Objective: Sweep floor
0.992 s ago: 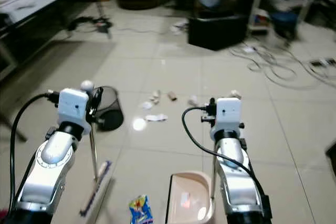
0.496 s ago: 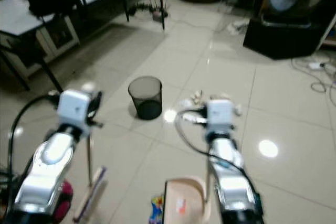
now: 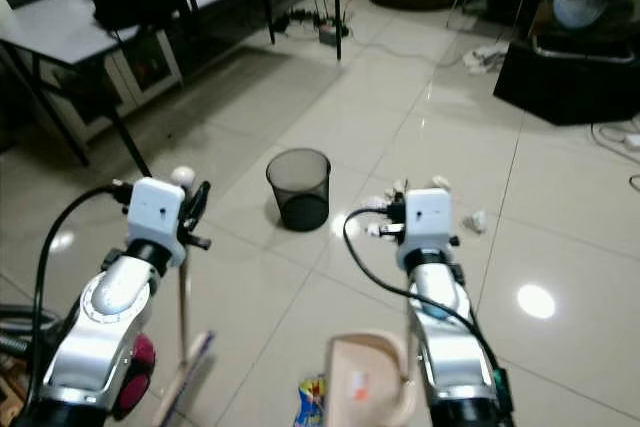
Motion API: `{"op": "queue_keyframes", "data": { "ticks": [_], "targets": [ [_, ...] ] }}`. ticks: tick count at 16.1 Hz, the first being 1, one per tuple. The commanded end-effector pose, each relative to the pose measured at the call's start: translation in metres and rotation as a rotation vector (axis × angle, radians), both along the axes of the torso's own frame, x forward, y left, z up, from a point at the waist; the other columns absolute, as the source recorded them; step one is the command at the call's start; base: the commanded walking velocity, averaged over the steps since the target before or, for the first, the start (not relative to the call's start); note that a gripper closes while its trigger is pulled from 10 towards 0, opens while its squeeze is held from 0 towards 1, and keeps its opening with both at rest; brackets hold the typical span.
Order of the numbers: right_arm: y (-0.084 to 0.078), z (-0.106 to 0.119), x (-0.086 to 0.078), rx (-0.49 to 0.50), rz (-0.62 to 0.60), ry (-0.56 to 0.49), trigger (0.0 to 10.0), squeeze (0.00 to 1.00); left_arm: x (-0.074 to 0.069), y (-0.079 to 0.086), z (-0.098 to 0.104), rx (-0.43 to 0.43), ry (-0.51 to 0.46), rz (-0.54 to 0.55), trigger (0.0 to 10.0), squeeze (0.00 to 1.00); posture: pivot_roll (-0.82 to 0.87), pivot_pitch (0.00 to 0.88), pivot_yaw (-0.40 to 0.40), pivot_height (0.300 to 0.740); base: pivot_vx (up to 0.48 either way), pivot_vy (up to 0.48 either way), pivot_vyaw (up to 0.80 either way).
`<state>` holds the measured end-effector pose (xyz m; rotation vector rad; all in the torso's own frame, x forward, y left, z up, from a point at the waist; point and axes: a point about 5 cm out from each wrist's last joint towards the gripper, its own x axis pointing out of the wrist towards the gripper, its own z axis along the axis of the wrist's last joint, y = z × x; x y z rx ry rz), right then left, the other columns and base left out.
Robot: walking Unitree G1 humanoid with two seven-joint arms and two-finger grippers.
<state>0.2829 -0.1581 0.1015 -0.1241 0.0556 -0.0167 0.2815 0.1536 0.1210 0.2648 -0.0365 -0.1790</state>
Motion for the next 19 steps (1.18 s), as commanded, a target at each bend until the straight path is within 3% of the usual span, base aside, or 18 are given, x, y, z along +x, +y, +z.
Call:
{"op": "queue_keyframes", "data": {
  "ticks": [1, 6, 8, 10, 12, 17, 19],
  "targets": [
    [0.002, 0.011, 0.006, -0.001, 0.016, -0.060, 10.0, 0.00, 0.002, 0.000, 0.006, 0.018, -0.029, 0.001, 10.0, 0.00, -0.07, 0.006, 0.103, 0.740, 0.000, -0.480, 0.00],
    [-0.004, 0.003, 0.015, -0.026, -0.006, -0.049, 10.0, 0.00, 0.008, -0.007, 0.000, 0.046, -0.005, -0.050, 10.0, 0.00, -0.04, 0.027, 0.107, 0.740, 0.000, 0.000, 0.00],
    [-0.005, 0.003, 0.018, -0.047, 0.014, -0.070, 10.0, 0.00, 0.015, -0.007, 0.000, 0.077, -0.035, -0.037, 10.0, 0.00, -0.05, 0.074, 0.113, 0.740, 0.000, 0.000, 0.00],
    [-0.005, -0.001, 0.021, -0.087, 0.024, -0.083, 10.0, 0.00, 0.023, -0.004, -0.004, 0.077, -0.068, -0.006, 10.0, 0.00, -0.06, 0.127, 0.115, 0.740, 0.000, 0.000, 0.00],
    [-0.005, 0.001, 0.024, -0.119, 0.024, -0.110, 10.0, 0.00, 0.030, -0.004, -0.004, 0.017, -0.088, 0.035, 10.0, 0.00, -0.06, 0.165, 0.116, 0.740, 0.000, 0.000, 0.00],
    [0.012, 0.018, 0.041, -0.164, 0.110, -0.212, 10.0, 0.00, 0.047, -0.002, -0.010, -0.009, -0.100, 0.063, 10.0, 0.00, -0.05, 0.287, 0.091, 0.740, 0.000, 0.000, 0.00],
    [0.021, 0.015, 0.043, -0.160, 0.134, -0.206, 10.0, 0.00, 0.050, -0.003, -0.015, 0.003, -0.097, 0.087, 10.0, 0.00, -0.03, 0.336, 0.094, 0.740, 0.000, 0.000, 0.00]
  ]
}}
